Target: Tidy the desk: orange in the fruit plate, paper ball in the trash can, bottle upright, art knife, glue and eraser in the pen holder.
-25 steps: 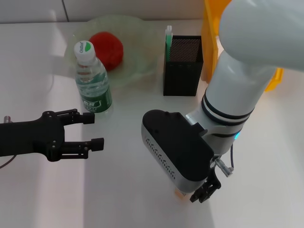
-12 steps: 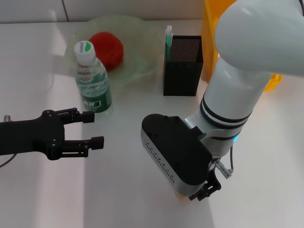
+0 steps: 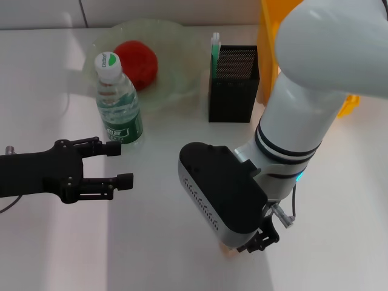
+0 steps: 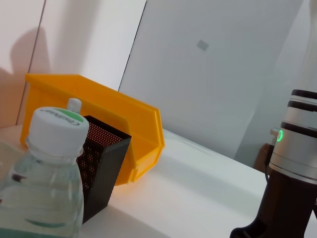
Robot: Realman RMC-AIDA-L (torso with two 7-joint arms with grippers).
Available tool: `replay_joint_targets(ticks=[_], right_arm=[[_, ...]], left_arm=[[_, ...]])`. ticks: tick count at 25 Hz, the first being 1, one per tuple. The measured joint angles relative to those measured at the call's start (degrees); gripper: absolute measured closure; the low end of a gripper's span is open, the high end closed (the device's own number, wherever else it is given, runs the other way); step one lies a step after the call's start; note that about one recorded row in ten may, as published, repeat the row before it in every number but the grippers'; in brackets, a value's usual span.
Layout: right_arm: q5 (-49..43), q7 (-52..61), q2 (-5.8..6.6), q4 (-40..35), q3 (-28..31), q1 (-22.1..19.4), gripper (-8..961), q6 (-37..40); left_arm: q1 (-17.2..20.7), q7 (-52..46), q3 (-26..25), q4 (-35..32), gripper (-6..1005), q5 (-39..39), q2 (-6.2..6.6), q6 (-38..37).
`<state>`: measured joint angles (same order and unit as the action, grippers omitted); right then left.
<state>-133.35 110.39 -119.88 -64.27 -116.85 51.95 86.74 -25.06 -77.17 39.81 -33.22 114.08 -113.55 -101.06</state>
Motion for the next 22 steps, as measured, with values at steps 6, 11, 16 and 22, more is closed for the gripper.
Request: replay_joint_targets(ticks=[6, 11, 16, 22], right_arm=[[-0.57, 0.67, 0.27, -5.36, 6.49, -1.86, 696, 3.82], [-6.45, 5.23, 0.33, -14.35, 19.16, -3.78, 694, 7.33], [-12.04, 14.63, 0.39, -18.82, 29.27, -3.02, 691, 3.96], [-19.75, 28.59, 0.47, -18.01, 31.52, -2.31, 688, -8.39]], left_arm=[[0.02, 0.0, 0.0, -0.01, 152, 0.01, 0.0, -0.07], [0.02, 0.0, -0.04, -0.01, 152, 0.0, -0.01, -0.26], [-0.02, -0.02, -0.09, -0.17, 152, 0.01, -0.03, -0.67], [-0.43, -0.05, 0.26, -0.19, 152, 0.34, 0.04, -0.72]])
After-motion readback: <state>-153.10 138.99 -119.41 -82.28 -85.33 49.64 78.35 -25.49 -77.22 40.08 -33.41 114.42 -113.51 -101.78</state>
